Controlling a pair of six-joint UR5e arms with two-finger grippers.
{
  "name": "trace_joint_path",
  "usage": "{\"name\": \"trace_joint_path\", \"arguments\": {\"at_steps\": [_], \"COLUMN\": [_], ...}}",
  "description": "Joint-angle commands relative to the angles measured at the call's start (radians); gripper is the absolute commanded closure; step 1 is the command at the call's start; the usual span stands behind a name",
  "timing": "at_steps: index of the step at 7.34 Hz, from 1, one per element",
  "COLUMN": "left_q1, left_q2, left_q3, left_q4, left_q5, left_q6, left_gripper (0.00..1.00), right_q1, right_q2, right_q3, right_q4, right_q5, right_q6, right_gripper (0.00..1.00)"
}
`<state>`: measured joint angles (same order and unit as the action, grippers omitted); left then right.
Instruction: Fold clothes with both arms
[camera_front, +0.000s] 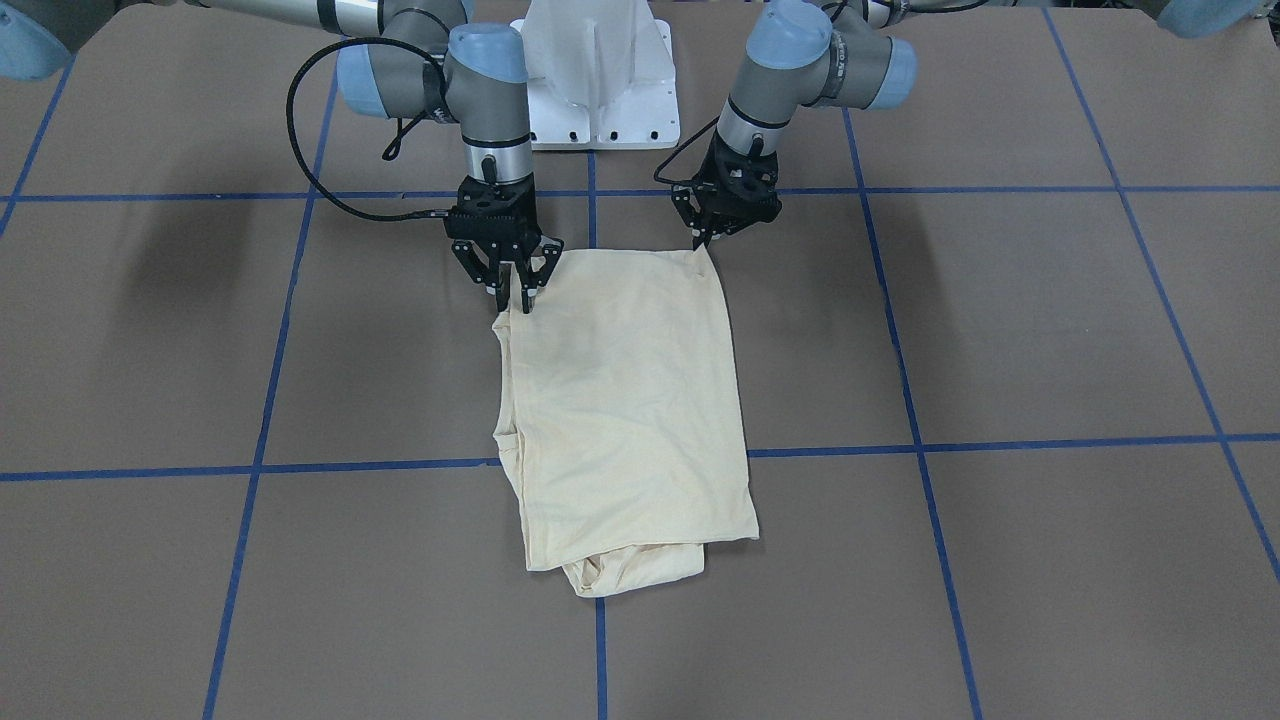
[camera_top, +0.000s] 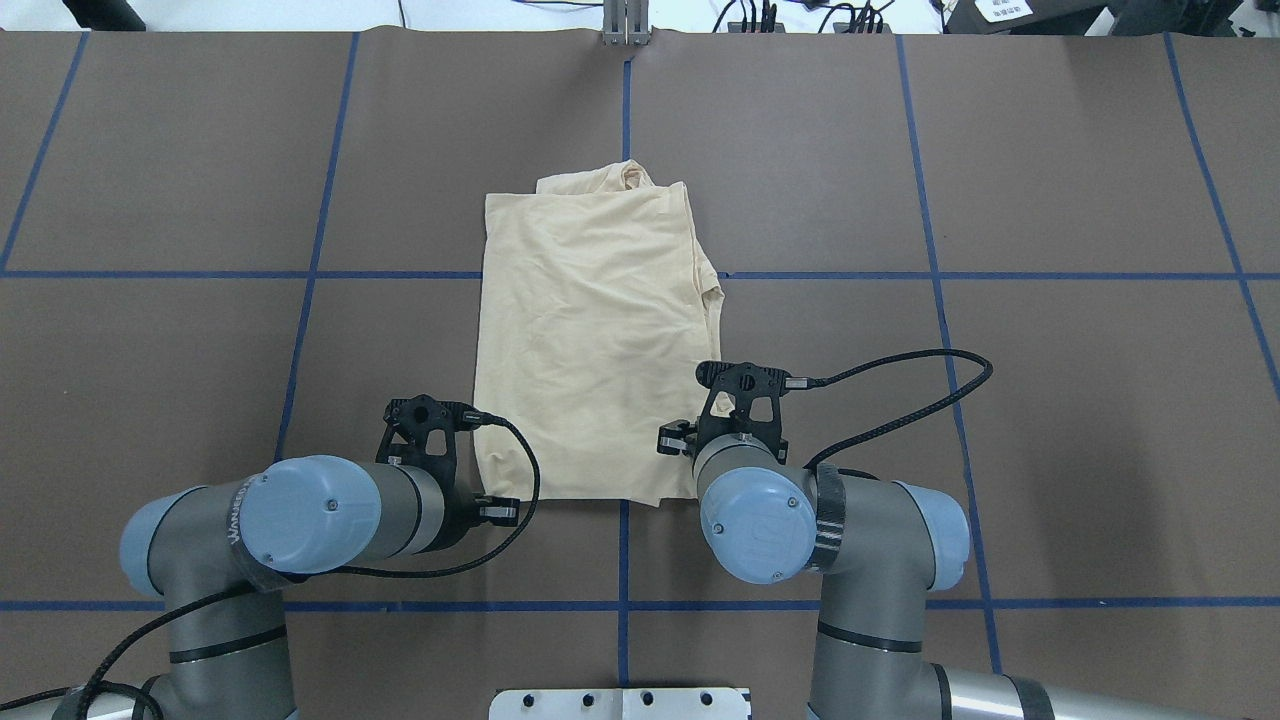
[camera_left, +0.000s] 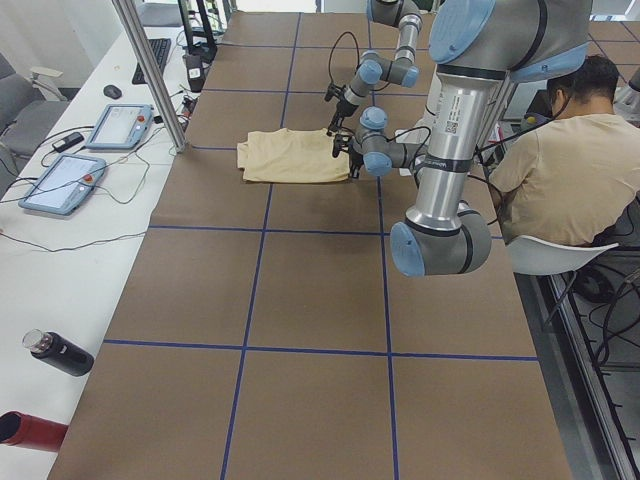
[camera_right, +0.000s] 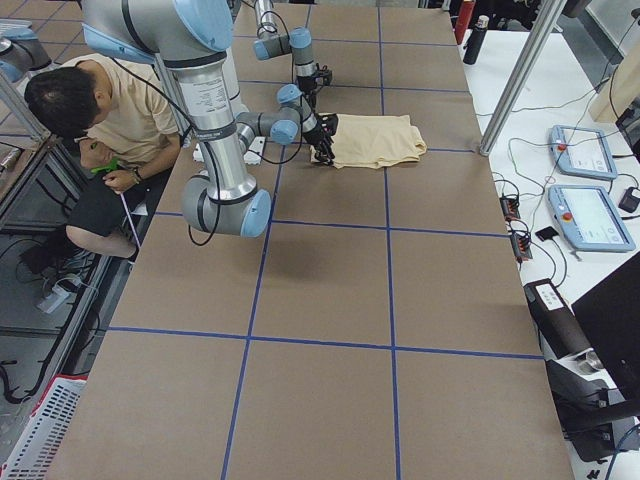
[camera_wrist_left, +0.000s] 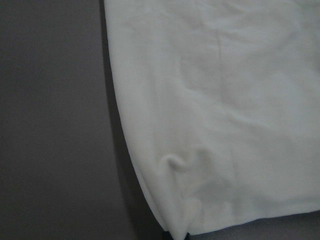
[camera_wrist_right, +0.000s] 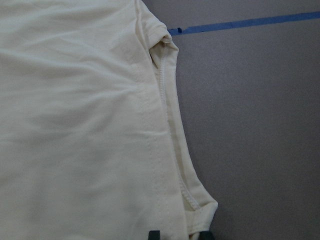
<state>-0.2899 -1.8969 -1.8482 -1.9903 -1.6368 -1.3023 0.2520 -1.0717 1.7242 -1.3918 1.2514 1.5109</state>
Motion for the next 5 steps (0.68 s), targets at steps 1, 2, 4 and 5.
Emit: {"name": "trace_joint_path", "arguments": {"at_steps": [1, 2, 4, 5], "left_q1": [0.0, 0.0, 0.0, 0.0], "left_q2": [-0.001, -0.001, -0.013, -0.014], "left_q3": [-0.002, -0.002, -0.002, -0.003], "left_q4": [-0.001, -0.001, 0.001, 0.001], "left_q5": [0.0, 0.0, -0.002, -0.003], "left_q6": [0.0, 0.002, 0.002, 0.002], "left_gripper": [1.0, 1.0, 1.0, 1.0], "right_q1": [0.001, 0.001, 0.0, 0.001], "right_q2": [-0.001, 0.001, -0.001, -0.001], "right_q3": [0.0, -0.006, -0.009, -0.006], "right_q4": [-0.003, -0.003, -0.004, -0.004], "right_q5": [0.0, -0.001, -0.001, 0.0], "right_q6": [0.008, 0.009, 0.006, -0.004], "right_gripper": [0.75, 0.82, 1.0, 1.0]}}
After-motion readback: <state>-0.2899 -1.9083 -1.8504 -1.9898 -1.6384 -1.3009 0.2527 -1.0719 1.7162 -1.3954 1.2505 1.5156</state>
